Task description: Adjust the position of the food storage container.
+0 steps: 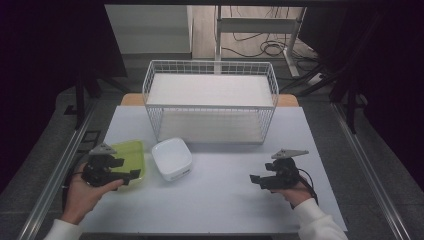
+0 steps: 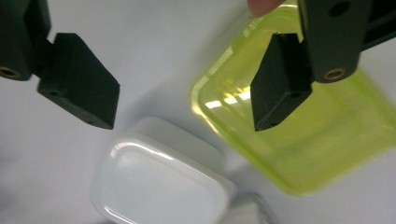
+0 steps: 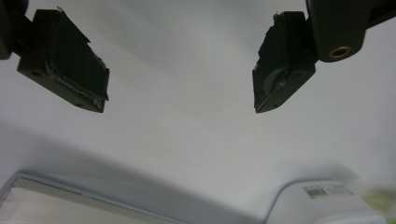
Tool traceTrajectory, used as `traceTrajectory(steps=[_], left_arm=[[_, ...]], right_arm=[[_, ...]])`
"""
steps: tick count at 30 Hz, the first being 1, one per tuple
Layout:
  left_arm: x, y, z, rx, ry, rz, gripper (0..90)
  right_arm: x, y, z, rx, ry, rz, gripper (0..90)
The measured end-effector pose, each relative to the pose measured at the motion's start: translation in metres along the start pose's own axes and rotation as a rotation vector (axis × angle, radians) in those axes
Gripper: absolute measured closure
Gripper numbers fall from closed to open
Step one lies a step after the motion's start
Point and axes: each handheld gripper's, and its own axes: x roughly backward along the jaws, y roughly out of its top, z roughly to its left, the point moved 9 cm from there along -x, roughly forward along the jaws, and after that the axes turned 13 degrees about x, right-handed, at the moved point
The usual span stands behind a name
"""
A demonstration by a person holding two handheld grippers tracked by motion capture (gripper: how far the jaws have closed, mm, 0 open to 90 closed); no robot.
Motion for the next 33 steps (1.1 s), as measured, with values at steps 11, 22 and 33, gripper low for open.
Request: traceTrajectory(steps=[11,22,33], left_arm=[[0.000,0.054,0.060,0.035,0.067,0.001,35.4],[-0.034,0.090,0.101,-0.063,0.167,0.128,48.6],[-0.059,0.103,0.122,-0.059,0.181,0.174,68.3]], right_arm=[[0.008,-0.001,-0.001,-0.001,-0.031,-0.013,19.1],[0.009,-0.004,-0.006,0.004,-0.062,0.004,19.3],[0.011,-0.007,-0.010,-0.012,-0.084,0.010,19.5]])
